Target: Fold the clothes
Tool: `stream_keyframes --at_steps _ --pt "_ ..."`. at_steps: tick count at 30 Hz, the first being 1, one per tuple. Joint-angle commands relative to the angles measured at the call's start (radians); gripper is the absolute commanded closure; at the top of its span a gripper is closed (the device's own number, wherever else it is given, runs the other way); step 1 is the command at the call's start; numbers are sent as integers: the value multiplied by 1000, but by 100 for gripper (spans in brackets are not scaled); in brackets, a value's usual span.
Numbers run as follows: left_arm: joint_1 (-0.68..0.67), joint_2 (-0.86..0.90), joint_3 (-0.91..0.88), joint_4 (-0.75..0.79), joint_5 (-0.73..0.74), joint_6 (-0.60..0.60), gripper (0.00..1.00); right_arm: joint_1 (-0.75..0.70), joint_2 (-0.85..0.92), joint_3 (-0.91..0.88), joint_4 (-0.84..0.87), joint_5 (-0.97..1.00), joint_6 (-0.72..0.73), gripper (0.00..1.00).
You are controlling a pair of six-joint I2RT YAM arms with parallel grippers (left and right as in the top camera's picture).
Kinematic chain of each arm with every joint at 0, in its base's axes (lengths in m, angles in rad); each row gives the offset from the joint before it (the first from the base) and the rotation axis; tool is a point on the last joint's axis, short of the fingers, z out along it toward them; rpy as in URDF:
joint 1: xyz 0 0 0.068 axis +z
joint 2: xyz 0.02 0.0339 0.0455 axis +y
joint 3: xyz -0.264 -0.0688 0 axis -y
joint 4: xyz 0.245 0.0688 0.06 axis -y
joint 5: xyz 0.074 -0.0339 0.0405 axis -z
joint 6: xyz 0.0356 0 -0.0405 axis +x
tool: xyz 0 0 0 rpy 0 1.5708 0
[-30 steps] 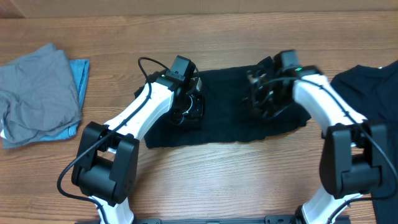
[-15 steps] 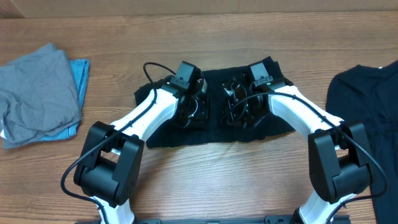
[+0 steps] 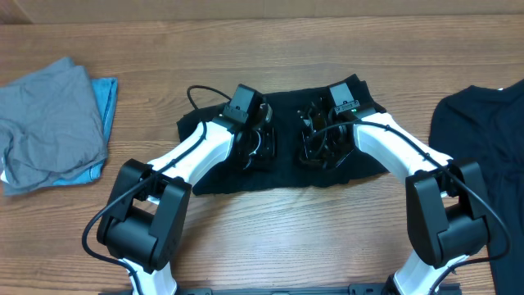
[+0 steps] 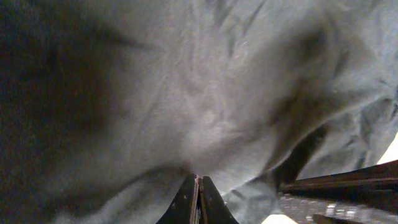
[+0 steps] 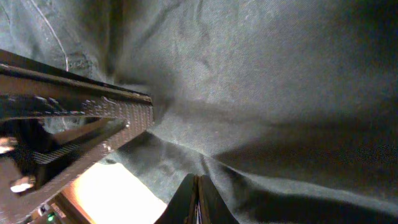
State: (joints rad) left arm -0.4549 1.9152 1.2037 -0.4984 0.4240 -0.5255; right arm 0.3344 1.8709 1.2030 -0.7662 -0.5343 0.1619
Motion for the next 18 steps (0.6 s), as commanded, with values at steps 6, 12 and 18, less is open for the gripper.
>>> stream_keyframes --at_steps 6,12,18 --pt "-7 -6 -65 53 -3 -39 95 2 -27 -6 37 31 19 96" --pt "-6 -6 -117 55 -85 -40 94 1 -8 -6 42 71 26 96" --pt "-4 -6 -142 64 -126 -40 94 2 37 -6 66 70 31 96"
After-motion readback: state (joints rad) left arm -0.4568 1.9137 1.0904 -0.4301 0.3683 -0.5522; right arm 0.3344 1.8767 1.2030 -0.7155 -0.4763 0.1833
